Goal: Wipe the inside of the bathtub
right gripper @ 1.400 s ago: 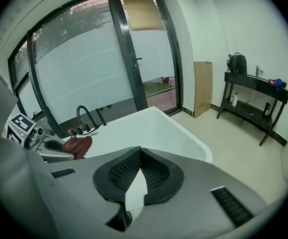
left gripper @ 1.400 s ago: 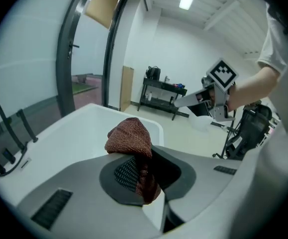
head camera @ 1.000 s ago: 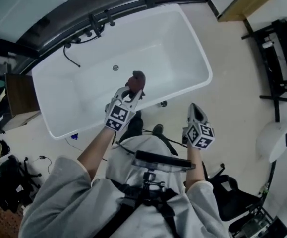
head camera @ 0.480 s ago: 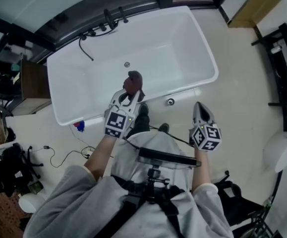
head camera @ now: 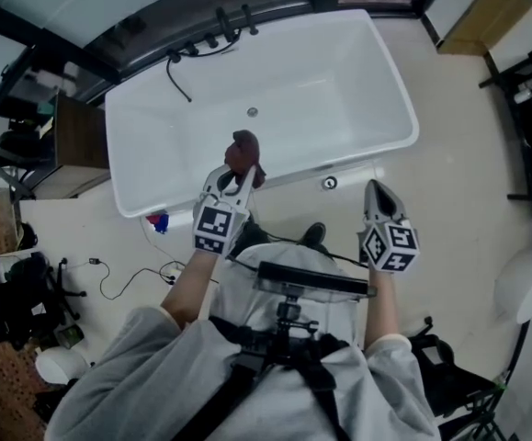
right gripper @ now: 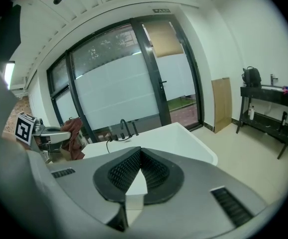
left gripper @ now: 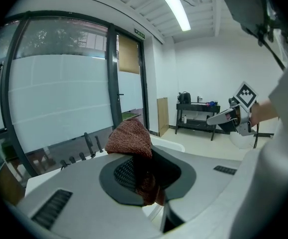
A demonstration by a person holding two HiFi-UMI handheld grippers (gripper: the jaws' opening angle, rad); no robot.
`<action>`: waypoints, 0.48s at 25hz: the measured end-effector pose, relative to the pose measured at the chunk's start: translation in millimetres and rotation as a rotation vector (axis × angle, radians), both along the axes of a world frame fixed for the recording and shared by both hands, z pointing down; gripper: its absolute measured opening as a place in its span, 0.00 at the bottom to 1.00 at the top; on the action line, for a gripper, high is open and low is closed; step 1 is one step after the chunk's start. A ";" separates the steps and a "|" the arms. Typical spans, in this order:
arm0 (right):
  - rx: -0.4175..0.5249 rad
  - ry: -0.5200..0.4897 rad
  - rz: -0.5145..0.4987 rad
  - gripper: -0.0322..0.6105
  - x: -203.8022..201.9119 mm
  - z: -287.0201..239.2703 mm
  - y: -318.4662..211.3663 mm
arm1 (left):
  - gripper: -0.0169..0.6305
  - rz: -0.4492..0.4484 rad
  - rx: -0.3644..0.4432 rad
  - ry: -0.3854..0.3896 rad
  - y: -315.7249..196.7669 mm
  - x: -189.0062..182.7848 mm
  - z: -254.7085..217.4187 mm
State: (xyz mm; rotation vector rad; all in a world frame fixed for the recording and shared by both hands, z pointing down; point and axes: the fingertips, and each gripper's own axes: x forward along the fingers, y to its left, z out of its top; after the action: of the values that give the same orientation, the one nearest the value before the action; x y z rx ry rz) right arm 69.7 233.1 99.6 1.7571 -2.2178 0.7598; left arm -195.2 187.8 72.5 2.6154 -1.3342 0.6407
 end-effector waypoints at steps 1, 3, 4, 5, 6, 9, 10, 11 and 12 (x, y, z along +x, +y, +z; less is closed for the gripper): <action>0.008 0.006 0.005 0.06 -4.6 -4.8 -1.2 | 0.09 0.005 -0.002 0.004 -1.7 -6.1 -0.1; 0.013 0.023 0.015 0.06 -13.7 -10.1 -2.7 | 0.09 0.024 -0.004 0.005 -4.6 -16.5 0.3; 0.010 0.033 0.022 0.06 -18.2 -10.4 -2.7 | 0.09 0.037 -0.005 0.003 -5.9 -20.9 0.4; 0.003 0.041 0.031 0.06 -23.4 -9.2 -2.1 | 0.09 0.050 -0.004 0.001 -7.1 -25.6 0.1; -0.007 0.044 0.042 0.06 -29.6 -6.9 -1.1 | 0.09 0.061 -0.002 -0.001 -8.5 -31.2 -0.7; -0.037 0.029 0.073 0.06 -54.9 0.2 1.4 | 0.09 0.074 -0.002 -0.002 -13.1 -55.6 -1.4; -0.043 0.027 0.076 0.06 -64.5 1.6 0.9 | 0.09 0.072 -0.004 -0.001 -14.3 -65.1 -0.6; -0.048 0.028 0.074 0.06 -74.1 2.7 0.3 | 0.09 0.067 -0.007 -0.001 -14.9 -74.5 0.7; -0.052 0.032 0.067 0.06 -83.0 3.9 0.1 | 0.09 0.062 -0.011 0.000 -14.5 -83.4 2.2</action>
State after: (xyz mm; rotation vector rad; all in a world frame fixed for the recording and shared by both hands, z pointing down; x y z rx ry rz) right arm -13.3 233.2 103.5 1.8145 -2.1092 0.7900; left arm -278.6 173.3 74.7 2.6571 -1.2509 0.6554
